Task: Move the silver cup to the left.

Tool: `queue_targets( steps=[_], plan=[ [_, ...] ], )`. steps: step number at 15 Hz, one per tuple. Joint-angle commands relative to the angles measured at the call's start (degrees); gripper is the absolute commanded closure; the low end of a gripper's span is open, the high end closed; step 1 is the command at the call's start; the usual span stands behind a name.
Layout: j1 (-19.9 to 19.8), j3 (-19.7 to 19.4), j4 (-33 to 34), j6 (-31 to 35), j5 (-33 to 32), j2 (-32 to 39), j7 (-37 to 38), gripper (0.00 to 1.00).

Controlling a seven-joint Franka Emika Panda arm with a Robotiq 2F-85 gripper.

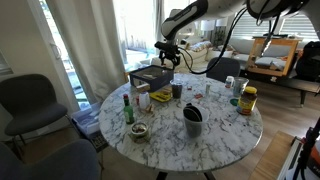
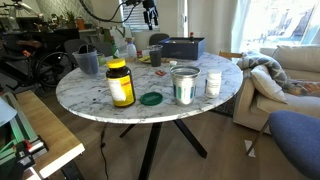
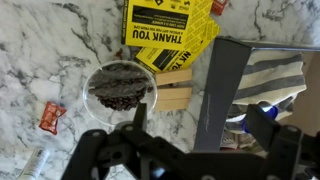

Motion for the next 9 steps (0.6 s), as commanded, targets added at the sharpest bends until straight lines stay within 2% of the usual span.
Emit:
queue_targets(
  steps=[1,4,7,9],
  plan=[
    [0.7,-1.0,1.2,-0.6,0.7,0.7,-0.3,0.0],
    [0.5,-2.8,1.8,-2.8,-1.1,0.5,0.4,0.0],
    [-2.3,-3.2,-0.1,-7.9,-1.4,-1.8,-8.5,0.0],
    [-5.3,-2.7,-2.4,-11.6,0.2,-4.0,-18.7,0.0]
  ],
)
